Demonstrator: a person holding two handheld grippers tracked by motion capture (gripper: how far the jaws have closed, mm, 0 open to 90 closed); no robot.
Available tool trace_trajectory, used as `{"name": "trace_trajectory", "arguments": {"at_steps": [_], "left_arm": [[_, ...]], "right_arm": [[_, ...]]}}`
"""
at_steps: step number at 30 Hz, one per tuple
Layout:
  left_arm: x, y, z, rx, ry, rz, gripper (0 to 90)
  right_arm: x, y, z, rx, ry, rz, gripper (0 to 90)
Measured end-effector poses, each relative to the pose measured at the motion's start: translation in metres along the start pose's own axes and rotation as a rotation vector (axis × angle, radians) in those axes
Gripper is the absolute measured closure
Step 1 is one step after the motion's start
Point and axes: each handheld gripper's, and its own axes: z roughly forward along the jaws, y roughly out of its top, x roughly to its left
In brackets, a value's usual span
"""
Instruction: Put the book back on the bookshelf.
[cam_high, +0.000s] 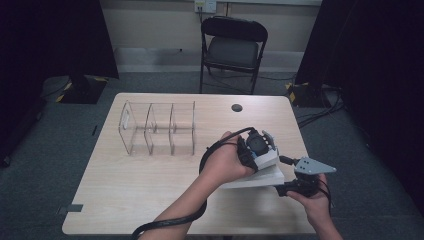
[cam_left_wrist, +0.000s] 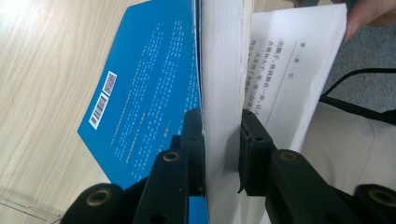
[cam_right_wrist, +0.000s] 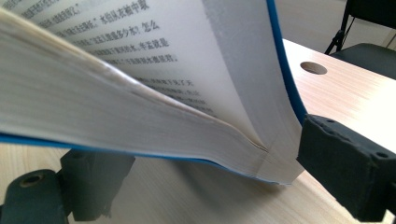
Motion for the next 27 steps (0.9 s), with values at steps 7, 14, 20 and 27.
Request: {"name": "trace_trajectory", "arguments": {"at_steps": [7,14,20,27], "left_arm": [[-0.004,0.005,-0.007,-0.004,-0.005,0.004,75.0],[-0.009,0.005,-0.005,0.009,-0.003,0.033,74.9],[-0.008,0.008,-0.013,0.011,-0.013,0.029,75.0],[0.002,0.007,-0.017,-0.002,-0.043,0.05,75.1]], "right_arm": [[0.002,0.01,-0.005,-0.008,-0.006,-0.065,9.8],[0.001,0.009,-0.005,-0.002,0.01,-0.079,9.7],[-0.001,0.012,-0.007,-0.011,0.05,-0.086,10.1],[-0.006,0.015,-0.003,-0.032,0.103,-0.099,11.1]]}}
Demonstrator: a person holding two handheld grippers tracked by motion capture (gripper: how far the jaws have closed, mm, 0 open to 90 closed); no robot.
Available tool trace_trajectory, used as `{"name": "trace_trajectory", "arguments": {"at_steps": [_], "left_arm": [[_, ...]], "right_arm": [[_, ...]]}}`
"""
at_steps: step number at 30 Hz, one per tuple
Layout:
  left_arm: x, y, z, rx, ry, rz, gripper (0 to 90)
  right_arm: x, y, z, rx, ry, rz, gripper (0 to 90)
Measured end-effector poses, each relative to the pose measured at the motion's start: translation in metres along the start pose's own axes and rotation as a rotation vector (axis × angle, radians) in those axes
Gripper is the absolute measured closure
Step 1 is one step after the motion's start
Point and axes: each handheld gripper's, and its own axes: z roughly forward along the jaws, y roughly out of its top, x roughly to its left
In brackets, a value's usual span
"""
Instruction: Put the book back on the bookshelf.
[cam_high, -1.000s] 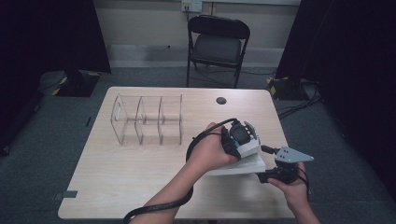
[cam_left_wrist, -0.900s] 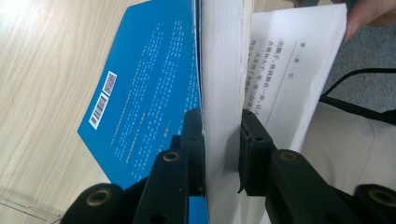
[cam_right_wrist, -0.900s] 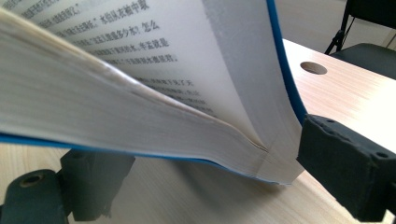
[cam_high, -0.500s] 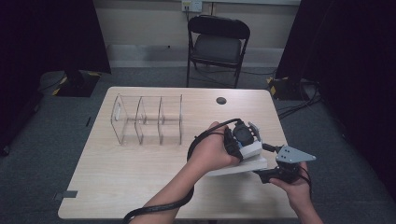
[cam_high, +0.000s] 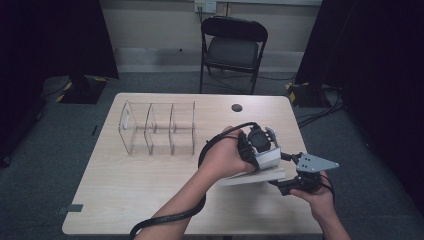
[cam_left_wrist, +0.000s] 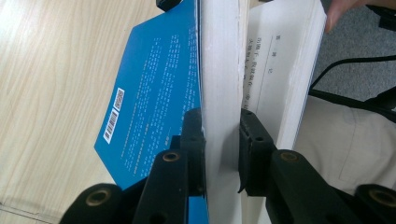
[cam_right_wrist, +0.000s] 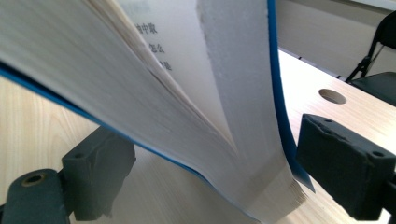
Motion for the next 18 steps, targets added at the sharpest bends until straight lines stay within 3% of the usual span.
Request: {"name": "trace_trajectory", "arguments": {"at_steps": [4,6,18], "left_arm": [[0.0017,0.0018,-0.001,0.001,0.001,-0.014,75.0],[0.0018,0.0032,-0.0005,0.001,0.002,-0.001,75.0],[-0.0011,0.0013,0.001,-0.009,0.002,0.0,75.1]], "right_arm": [[-0.0021,0.0013,0.0,-0.002,0.008,0.01,13.3],[-0.0031,0.0022,-0.0009,-0.009,0.023,-0.012,19.9],[-0.0016,-0.0051,0.0,-0.01,0.031,0.071,12.7]]}}
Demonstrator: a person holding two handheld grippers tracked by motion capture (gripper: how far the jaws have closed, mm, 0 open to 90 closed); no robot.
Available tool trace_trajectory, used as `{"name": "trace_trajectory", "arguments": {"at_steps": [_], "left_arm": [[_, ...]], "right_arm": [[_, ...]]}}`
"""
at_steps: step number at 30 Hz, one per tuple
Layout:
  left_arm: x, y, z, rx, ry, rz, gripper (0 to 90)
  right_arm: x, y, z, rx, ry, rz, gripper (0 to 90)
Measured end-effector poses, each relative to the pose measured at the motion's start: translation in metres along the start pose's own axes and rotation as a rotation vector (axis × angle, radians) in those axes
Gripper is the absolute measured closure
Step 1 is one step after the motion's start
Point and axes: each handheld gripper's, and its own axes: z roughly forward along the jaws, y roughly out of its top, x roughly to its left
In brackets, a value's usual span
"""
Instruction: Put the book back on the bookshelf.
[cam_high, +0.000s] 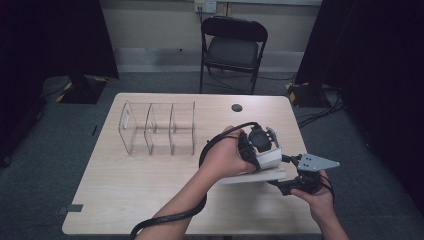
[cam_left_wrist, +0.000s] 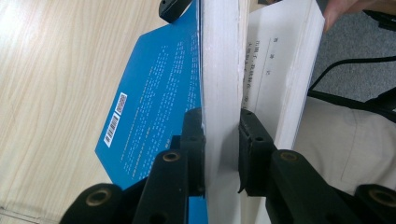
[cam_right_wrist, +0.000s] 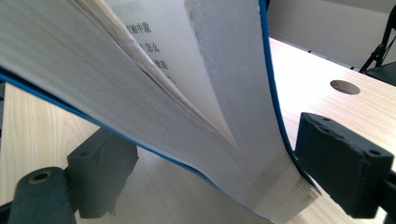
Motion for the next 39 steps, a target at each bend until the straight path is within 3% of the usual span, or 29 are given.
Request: {"name": "trace_trajectory", "arguments": {"at_steps": [12,17,20,23,27,30,32,33,34,39], "left_arm": [[-0.001,0.001,-0.001,0.003,0.006,0.019,75.1],[-0.004,0.001,0.0,0.001,0.009,0.003,75.2],[-0.003,0.002,-0.001,0.007,0.008,0.025,75.3],[-0.004,0.004,-0.003,0.004,0.004,0.013,75.3],[-0.005,0.006,-0.005,0.016,-0.006,0.033,75.2],[-0.002,0.006,-0.006,0.007,-0.012,0.026,75.3],[-0.003,0.005,-0.005,-0.002,-0.013,0.004,75.3],[-0.001,0.006,-0.006,0.008,-0.013,0.029,75.2],[-0.001,0.006,-0.006,0.007,-0.015,0.029,75.2],[0.0,0.006,-0.006,-0.004,-0.02,0.025,75.0]], "right_arm": [[0.001,-0.001,-0.001,0.001,-0.022,0.008,10.4],[0.003,0.001,-0.002,0.012,-0.037,-0.011,10.4],[0.004,-0.001,-0.003,0.003,-0.041,-0.013,10.5],[0.003,-0.002,-0.006,-0.016,-0.054,-0.009,10.5],[0.002,-0.001,-0.009,-0.018,-0.037,-0.032,10.2],[0.002,0.003,-0.008,-0.006,-0.029,-0.058,10.8],[0.001,0.005,-0.006,-0.002,-0.008,-0.047,10.8],[0.001,0.005,-0.004,-0.008,0.005,-0.047,11.1],[0.001,0.006,-0.002,-0.004,0.015,-0.05,13.0],[0.005,0.011,0.006,0.013,0.037,-0.113,19.0]]}}
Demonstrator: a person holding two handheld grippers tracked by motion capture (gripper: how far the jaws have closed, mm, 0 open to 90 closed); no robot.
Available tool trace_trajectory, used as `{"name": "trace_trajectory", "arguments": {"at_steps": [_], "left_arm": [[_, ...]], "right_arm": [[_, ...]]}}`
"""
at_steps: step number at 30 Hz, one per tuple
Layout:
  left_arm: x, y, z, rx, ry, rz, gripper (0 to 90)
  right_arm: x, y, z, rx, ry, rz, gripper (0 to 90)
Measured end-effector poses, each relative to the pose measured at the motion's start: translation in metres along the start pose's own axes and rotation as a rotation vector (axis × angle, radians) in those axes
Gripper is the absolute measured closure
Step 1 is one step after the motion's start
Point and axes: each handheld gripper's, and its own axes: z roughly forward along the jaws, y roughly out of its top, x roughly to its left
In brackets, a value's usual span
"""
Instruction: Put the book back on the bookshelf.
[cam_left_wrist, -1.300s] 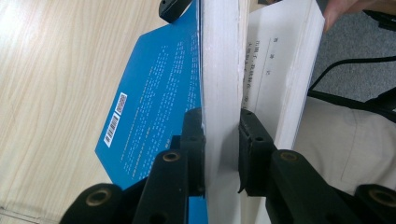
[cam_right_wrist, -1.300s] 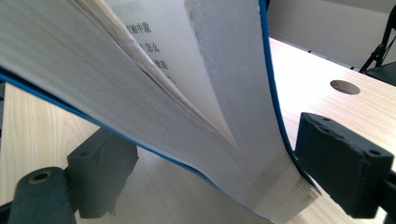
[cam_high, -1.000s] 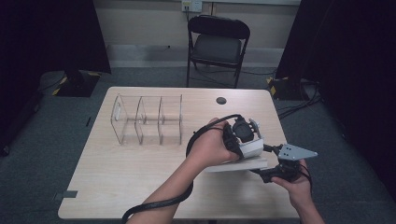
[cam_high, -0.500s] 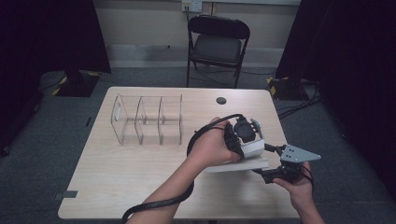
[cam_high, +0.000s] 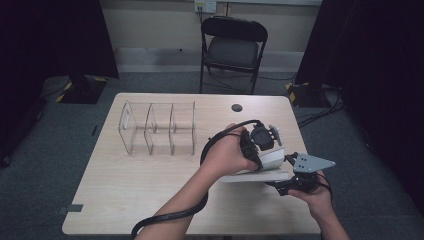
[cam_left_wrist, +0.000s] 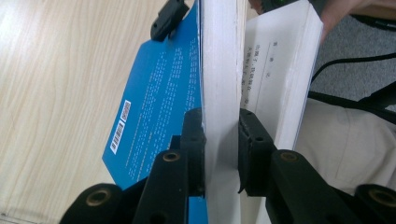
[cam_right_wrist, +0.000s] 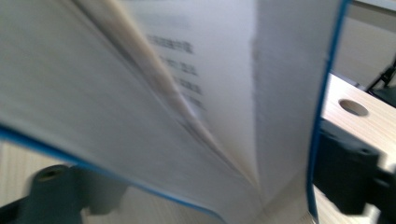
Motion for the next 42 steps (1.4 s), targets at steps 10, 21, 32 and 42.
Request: {"name": "trace_trajectory", "arguments": {"at_steps": [10,21,32,42], "left_arm": [[-0.004,0.0,0.001,-0.019,0.024,0.048,70.6],[0.004,-0.006,0.001,-0.09,0.072,0.081,44.2],[0.022,-0.014,-0.018,-0.217,0.015,-0.024,25.8],[0.026,-0.024,-0.035,-0.184,0.029,-0.013,19.5]], "right_arm": [[0.005,-0.002,-0.002,-0.019,0.098,-0.036,48.7],[0.005,-0.001,-0.002,-0.02,0.105,-0.046,51.2],[0.0,-0.001,-0.002,-0.019,0.115,-0.017,51.6],[-0.005,0.001,-0.001,-0.013,0.121,0.027,51.7]]}}
